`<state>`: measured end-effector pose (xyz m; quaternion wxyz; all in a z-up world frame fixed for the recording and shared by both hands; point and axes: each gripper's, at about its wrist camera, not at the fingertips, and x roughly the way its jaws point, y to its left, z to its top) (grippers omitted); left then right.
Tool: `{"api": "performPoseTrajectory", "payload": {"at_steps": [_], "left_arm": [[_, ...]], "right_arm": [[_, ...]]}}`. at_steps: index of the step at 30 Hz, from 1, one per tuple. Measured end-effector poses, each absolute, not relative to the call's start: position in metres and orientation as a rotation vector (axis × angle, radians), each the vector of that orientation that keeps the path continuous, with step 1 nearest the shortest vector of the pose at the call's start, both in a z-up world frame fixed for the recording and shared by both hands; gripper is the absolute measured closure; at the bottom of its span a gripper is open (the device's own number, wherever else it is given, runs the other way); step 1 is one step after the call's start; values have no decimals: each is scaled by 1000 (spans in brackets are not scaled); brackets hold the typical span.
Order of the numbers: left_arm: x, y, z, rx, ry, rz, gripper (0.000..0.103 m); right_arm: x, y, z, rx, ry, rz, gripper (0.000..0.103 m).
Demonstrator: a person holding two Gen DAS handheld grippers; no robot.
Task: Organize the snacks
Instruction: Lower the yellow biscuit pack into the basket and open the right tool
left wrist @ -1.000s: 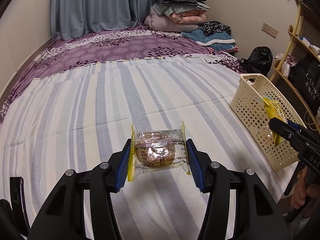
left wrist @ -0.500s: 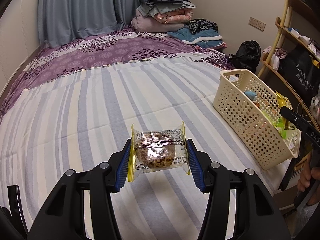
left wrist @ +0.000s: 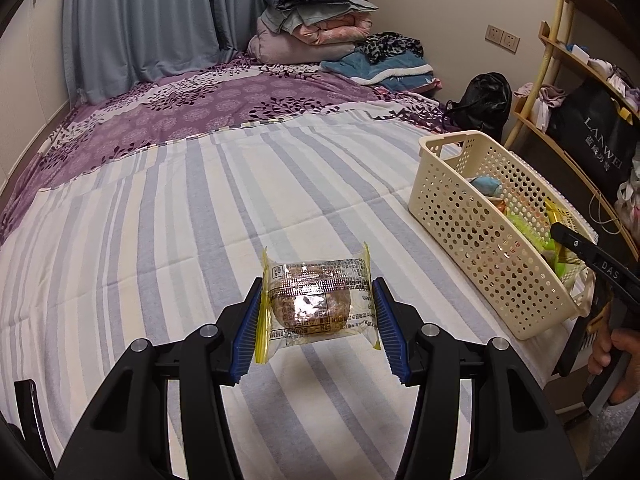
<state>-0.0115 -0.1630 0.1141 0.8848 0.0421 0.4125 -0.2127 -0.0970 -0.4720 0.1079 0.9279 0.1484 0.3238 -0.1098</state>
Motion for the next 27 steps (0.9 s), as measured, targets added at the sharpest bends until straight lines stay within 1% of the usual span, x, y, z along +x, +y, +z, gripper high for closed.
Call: {"api": "performPoseTrajectory", "payload": {"at_steps": [14, 24, 25, 26, 27], "left_arm": [[-11, -179, 118, 105, 857, -460, 49], [-10, -198, 131, 116, 830, -501, 49], [-10, -201, 132, 117, 827, -506, 49], [-10, -203, 133, 119, 825, -510, 49], [-10, -207, 134, 122, 823, -516, 49]], "right_arm": [[-99, -477, 102, 324, 671, -229, 57], [-101, -480, 104, 342, 656, -228, 56], [-101, -481, 105, 343, 653, -228, 54], [-101, -481, 105, 342, 649, -227, 49], [-101, -481, 106, 339, 647, -226, 46]]}}
